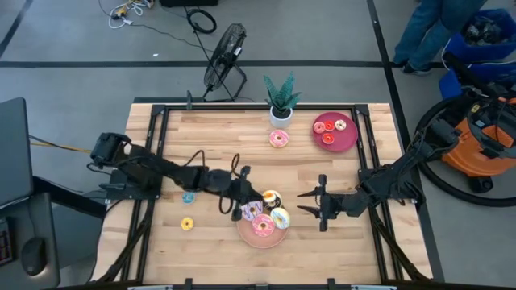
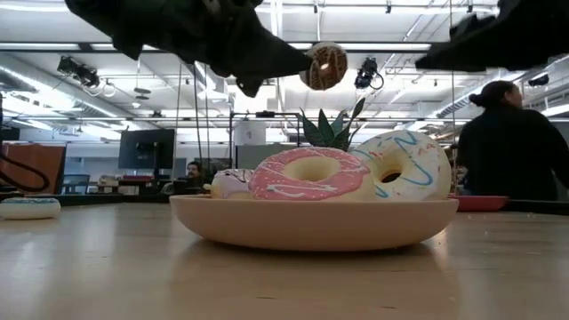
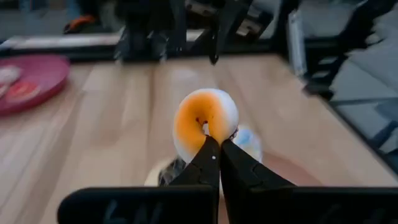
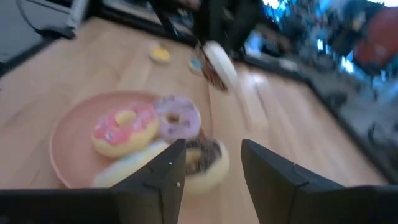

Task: Pick & Place donuts
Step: Put the small brown donut on the red plate

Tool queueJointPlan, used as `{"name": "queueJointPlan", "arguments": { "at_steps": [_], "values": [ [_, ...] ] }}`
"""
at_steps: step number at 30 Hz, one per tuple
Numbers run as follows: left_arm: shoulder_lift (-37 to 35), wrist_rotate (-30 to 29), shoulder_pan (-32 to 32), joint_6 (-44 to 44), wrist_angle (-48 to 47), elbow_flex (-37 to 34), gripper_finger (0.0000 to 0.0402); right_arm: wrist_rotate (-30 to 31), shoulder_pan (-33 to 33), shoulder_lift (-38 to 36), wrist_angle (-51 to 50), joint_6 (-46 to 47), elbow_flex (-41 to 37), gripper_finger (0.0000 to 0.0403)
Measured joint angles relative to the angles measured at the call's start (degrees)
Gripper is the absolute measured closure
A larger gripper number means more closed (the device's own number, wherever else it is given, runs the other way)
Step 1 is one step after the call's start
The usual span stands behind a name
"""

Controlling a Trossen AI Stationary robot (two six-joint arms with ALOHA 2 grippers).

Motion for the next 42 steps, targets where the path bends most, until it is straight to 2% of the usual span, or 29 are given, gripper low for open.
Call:
{"name": "queueJointPlan", "arguments": {
  "at_steps": [3, 6, 14, 21, 26, 30, 38, 42],
  "values": [
    [1.33, 3.78, 1.34, 0.81, 3.49, 0.02, 0.0398, -2.58, -0.66, 0.0, 5.39, -8.19, 0.02, 0.0238],
    [2.21, 5.38, 1.8, 1.16, 5.34, 0.05, 0.0394, -5.5, -2.3, 0.09, 6.59, -14.91, 0.02, 0.0238],
    [2.59, 5.94, 1.8, 1.72, 7.53, 0.1, 0.0395, -11.94, -7.8, 4.76, 10.71, -23.86, 1.02, 0.0238],
    [2.59, 5.94, 1.79, 1.75, 7.92, 0.1, 0.0391, -12.11, -10.63, 11.14, 9.87, -25.78, 8.83, 0.0238],
    [2.59, 5.92, 1.35, 1.79, 7.85, 0.1, 0.0392, -12.06, -11.12, 13.84, 2.87, -23.46, 13.87, 0.0243],
    [2.59, 5.94, 1.06, 1.81, 7.75, 0.1, 0.0389, -12.05, -11.1, 15.52, -0.97, -22.54, 16.4, 0.0271],
    [2.59, 5.0, 1.04, 1.75, 7.68, 0.12, 0.0382, -11.8, -9.69, 14.64, -2.89, -22.08, 17.25, 0.0369],
    [2.58, 1.64, 1.54, 1.83, 3.95, 0.1, 0.0345, -12.1, -9.31, 11.82, -11.44, -15.15, 17.29, 0.0394]
  ]
}}
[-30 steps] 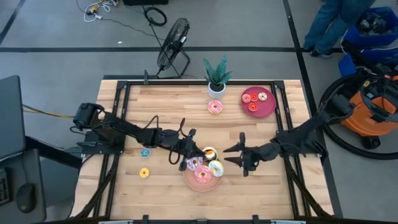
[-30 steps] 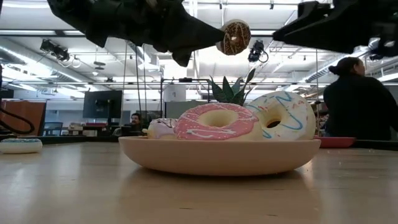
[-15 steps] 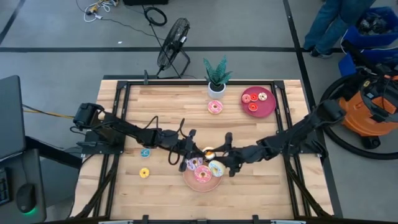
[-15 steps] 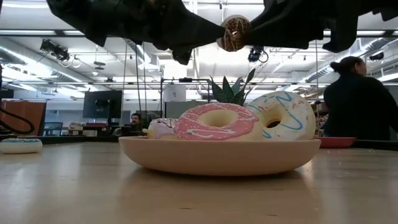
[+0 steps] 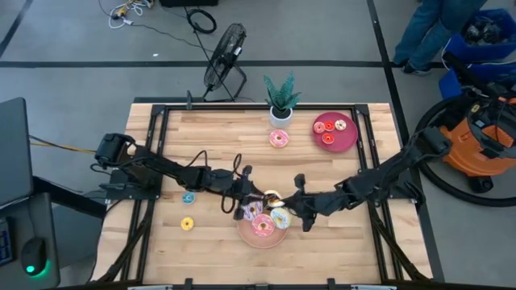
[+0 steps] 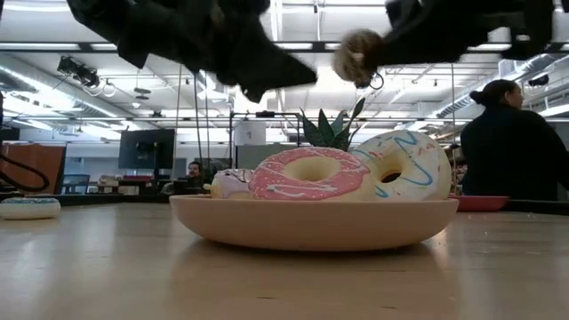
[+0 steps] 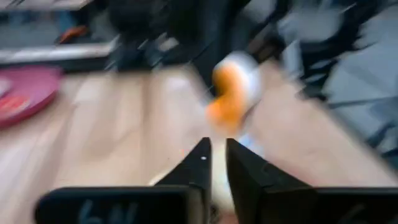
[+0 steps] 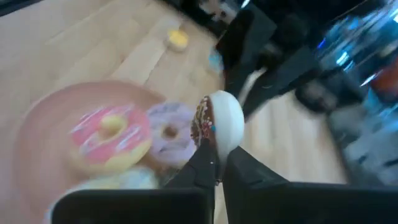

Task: Pick & Place donuts
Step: Put the small brown donut on the red plate

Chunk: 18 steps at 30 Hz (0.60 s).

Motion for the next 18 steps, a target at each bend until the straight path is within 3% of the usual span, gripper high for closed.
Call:
{"name": "queueJointPlan", "arguments": {
  "at_steps": [4, 8, 13, 16, 18],
  "values": [
    [-0.84, -11.65, 0.92, -0.1, -9.22, 0.0, 0.0288, 0.94, -1.38, -6.57, -16.78, 12.77, 0.02, 0.0392],
    [-0.96, -27.39, -0.06, -3.18, -16.37, -0.02, 0.0252, 1.85, -6.99, -15.72, -38.9, 26.23, 0.02, 0.0391],
    [-1.09, -48.85, -5.39, -4.61, -18.74, -0.02, 0.0251, -0.23, -23.82, -25.45, -60.73, 40.55, -0.02, 0.0391],
    [-1.11, -56.89, -10.25, -2.29, -17.65, -0.02, 0.0262, -4.26, -36.55, -27.47, -61.94, 42.94, -0.02, 0.0391],
    [-1.18, -59.77, -13.42, -0.65, -17.08, -0.02, 0.0269, -10.0, -44.9, -27.14, -60.72, 40.58, -0.01, 0.0392]
  ]
}}
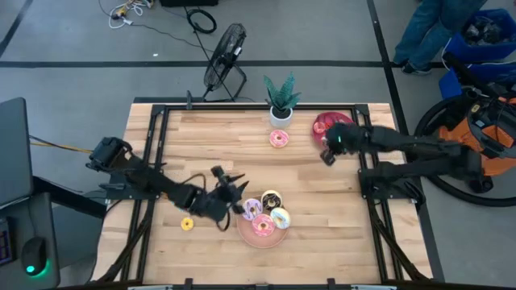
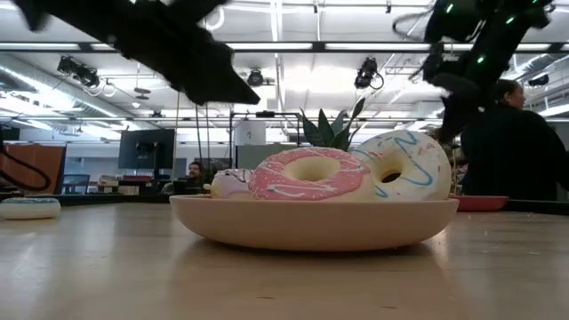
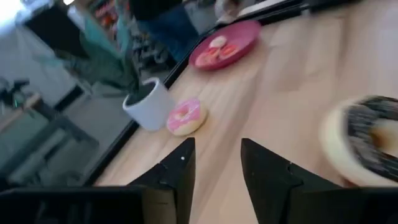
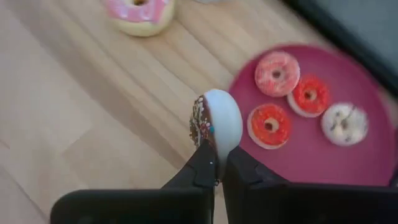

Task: Pick & Place donuts
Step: Put the small brown donut on the red plate

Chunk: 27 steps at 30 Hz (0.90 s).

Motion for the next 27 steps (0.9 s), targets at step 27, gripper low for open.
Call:
{"name": "queueJointPlan", "arguments": {
  "at_steps": [27],
  "values": [
    [0.0, -7.83, -9.86, 18.5, 14.47, 0.02, 0.0287, -12.47, -36.38, 28.04, -6.27, -7.59, 7.09, 0.0384]
  ]
}}
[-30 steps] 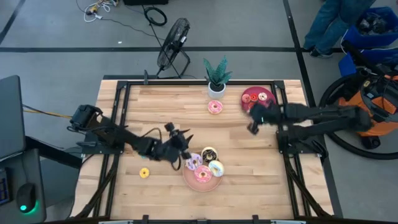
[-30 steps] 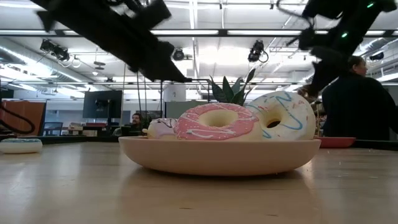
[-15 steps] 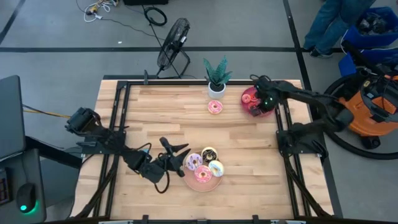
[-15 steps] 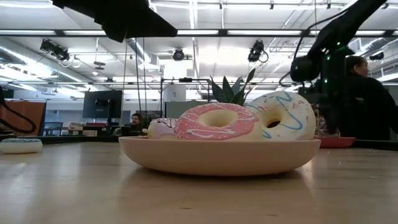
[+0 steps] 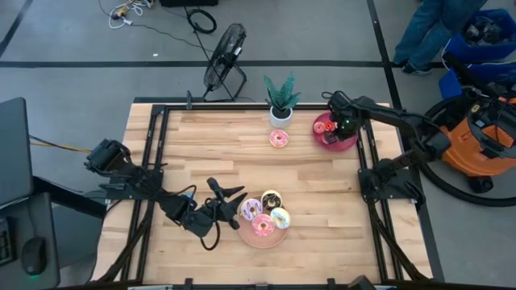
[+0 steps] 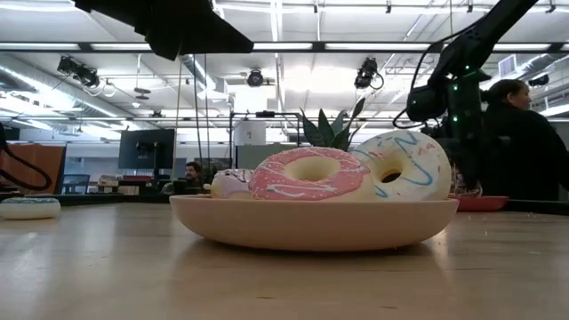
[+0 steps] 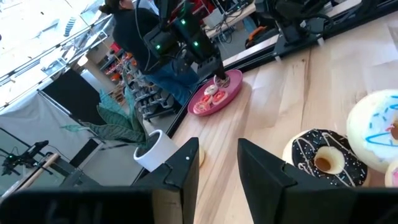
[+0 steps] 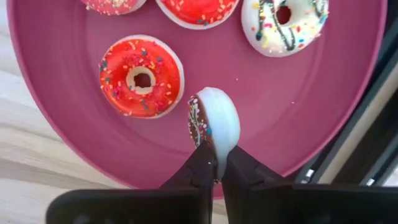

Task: Pick & Place donuts
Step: Put the small brown donut on the red plate

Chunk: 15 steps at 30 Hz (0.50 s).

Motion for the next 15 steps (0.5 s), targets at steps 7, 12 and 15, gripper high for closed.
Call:
{"name": "queueJointPlan", "arguments": {
  "at_steps": [7, 12, 15],
  "values": [
    [0.0, 0.02, -0.01, -1.11, 0.0, 0.0, 0.0287, 1.6, 0.05, 3.13, 0.89, 1.82, 0.4, 0.0383],
    [0.0, 0.04, -0.01, -1.49, 0.0, 0.0, 0.0287, 1.66, 0.17, 3.23, 0.58, 1.12, 0.48, 0.0383],
    [0.0, 0.04, -0.01, -1.48, 0.0, 0.0, 0.0287, 2.08, 0.17, 3.23, 1.03, 0.87, 0.48, 0.0382]
  ]
}}
